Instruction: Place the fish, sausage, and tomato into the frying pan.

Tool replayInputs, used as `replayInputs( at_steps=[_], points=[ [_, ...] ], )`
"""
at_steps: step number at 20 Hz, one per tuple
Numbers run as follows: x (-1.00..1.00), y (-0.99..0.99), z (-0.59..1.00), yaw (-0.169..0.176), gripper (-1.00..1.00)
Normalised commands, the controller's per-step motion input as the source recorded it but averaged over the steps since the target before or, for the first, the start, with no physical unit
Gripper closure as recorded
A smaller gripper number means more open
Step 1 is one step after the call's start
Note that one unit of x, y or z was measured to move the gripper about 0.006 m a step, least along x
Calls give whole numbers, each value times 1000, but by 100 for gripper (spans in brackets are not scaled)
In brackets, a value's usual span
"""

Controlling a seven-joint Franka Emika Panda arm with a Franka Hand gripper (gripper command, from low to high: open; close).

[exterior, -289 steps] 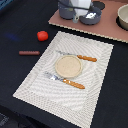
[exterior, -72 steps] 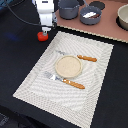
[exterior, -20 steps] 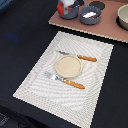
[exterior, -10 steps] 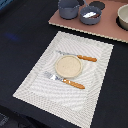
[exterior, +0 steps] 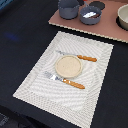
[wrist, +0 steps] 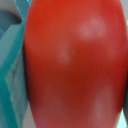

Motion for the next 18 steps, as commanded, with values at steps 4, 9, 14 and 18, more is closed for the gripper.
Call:
replayInputs(
  at_steps=[4,9,14,18],
  points=[
    [137,324,-416,-6,100],
    [168,300,-118,0,-100],
    [267,409,417,-1,-100],
    [274,360,967,0,-100]
  ],
)
